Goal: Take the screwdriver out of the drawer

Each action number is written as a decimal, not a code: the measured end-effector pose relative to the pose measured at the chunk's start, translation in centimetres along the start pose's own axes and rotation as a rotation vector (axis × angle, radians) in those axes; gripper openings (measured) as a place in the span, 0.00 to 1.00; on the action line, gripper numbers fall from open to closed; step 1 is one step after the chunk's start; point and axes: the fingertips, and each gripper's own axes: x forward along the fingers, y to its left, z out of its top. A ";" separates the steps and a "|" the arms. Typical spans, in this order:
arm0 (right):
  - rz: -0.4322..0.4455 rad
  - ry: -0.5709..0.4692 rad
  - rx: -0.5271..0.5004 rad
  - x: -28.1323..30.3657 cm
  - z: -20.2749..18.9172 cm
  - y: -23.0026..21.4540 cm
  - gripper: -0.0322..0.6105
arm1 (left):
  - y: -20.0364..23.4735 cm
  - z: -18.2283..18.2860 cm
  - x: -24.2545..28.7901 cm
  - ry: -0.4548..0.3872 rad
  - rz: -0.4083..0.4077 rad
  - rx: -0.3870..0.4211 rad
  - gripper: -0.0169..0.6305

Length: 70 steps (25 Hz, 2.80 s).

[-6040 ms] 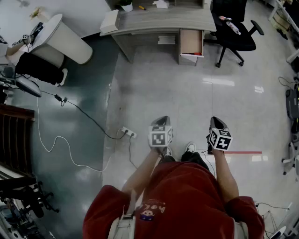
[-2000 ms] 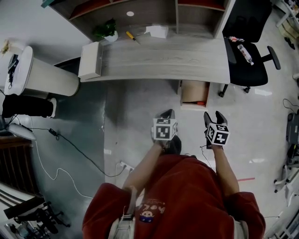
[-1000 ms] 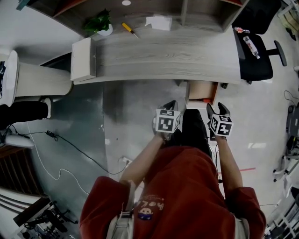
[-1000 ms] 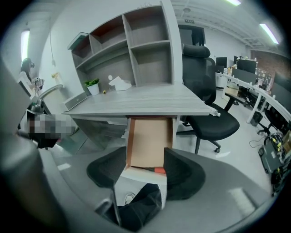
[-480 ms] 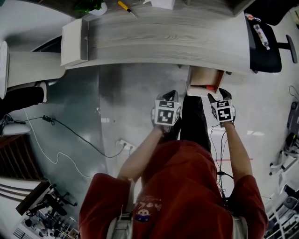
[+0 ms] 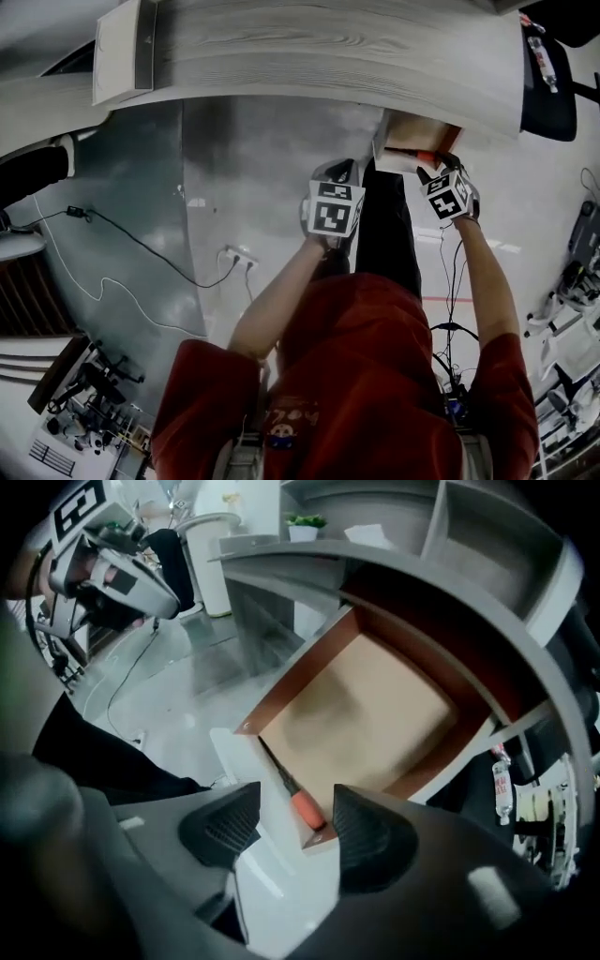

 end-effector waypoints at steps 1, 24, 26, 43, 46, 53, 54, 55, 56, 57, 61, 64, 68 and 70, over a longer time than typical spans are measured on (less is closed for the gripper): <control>0.014 0.024 -0.022 0.7 -0.2 0.1 0.43 | 0.3 -0.2 0.3 0.001 -0.001 -0.003 0.03; 0.037 0.384 -0.348 8.8 -3.3 -0.3 0.38 | 2.9 -5.3 4.2 0.041 0.005 -0.104 0.03; 0.044 0.424 -0.355 9.4 -3.4 -0.4 0.34 | 3.4 -5.7 4.4 0.047 0.007 -0.112 0.03; 0.075 0.579 -0.518 11.5 -3.4 0.1 0.19 | 3.7 -6.3 5.1 0.066 0.016 -0.129 0.03; 0.101 0.587 -0.525 11.5 -3.3 0.1 0.19 | 3.8 -6.2 5.3 0.070 0.017 -0.133 0.03; 0.168 0.613 -0.519 12.0 -3.5 -0.1 0.18 | 3.6 -6.2 5.8 0.073 0.019 -0.126 0.03; 0.176 0.617 -0.518 12.0 -3.5 -0.1 0.18 | 3.6 -6.1 5.7 0.074 0.019 -0.126 0.03; 0.184 0.619 -0.520 12.0 -3.4 -0.1 0.18 | 3.7 -6.1 5.7 0.074 0.020 -0.125 0.03; 0.191 0.619 -0.526 12.0 -3.4 0.0 0.18 | 3.8 -6.2 5.7 0.075 0.021 -0.126 0.03; 0.196 0.616 -0.535 12.0 -3.3 0.0 0.18 | 3.9 -6.2 5.6 0.075 0.022 -0.127 0.03; 0.192 0.600 -0.569 11.8 -3.6 0.0 0.17 | 3.7 -6.2 5.7 0.074 0.025 -0.129 0.03; 0.173 0.595 -0.595 11.7 -3.7 0.2 0.17 | 3.7 -6.1 5.7 0.071 0.024 -0.127 0.03; 0.161 0.578 -0.599 11.5 -3.6 0.4 0.16 | 3.7 -5.7 5.4 0.068 0.021 -0.123 0.03; 0.163 0.576 -0.597 11.4 -3.6 0.4 0.16 | 3.7 -5.6 5.3 0.068 0.019 -0.121 0.03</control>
